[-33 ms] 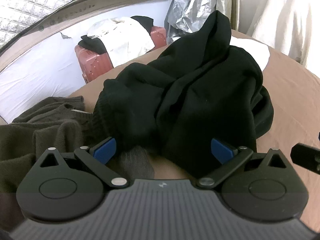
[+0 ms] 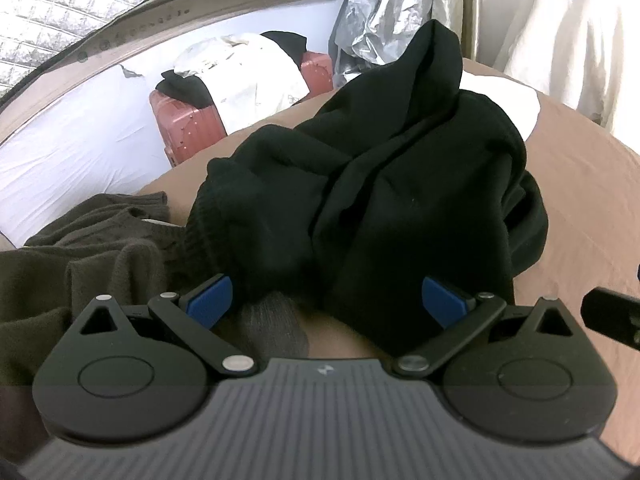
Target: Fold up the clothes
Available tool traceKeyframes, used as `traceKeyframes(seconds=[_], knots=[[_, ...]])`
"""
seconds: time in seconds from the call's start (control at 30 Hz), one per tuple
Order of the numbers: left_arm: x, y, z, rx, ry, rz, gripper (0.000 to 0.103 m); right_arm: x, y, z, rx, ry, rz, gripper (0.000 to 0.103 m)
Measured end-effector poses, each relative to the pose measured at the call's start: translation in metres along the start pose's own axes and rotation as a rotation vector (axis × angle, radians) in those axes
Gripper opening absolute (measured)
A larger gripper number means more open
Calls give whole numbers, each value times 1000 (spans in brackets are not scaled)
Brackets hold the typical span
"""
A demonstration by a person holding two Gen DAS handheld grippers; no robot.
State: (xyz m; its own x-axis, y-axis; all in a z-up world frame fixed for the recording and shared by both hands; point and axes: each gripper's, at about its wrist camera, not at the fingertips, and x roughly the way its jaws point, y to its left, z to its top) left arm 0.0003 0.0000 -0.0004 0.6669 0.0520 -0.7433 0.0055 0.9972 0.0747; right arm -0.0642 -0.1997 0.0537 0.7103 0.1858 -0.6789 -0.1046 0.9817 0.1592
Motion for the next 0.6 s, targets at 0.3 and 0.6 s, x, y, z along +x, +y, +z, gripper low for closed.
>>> traceKeyframes(seconds=[0.3,0.6], knots=[[3,0,0,19,12,8,103,2,4,-1,-3,-1,7,77],[6,-1,-1,40,23,16,103,6,3,0,-5,10,7,78]])
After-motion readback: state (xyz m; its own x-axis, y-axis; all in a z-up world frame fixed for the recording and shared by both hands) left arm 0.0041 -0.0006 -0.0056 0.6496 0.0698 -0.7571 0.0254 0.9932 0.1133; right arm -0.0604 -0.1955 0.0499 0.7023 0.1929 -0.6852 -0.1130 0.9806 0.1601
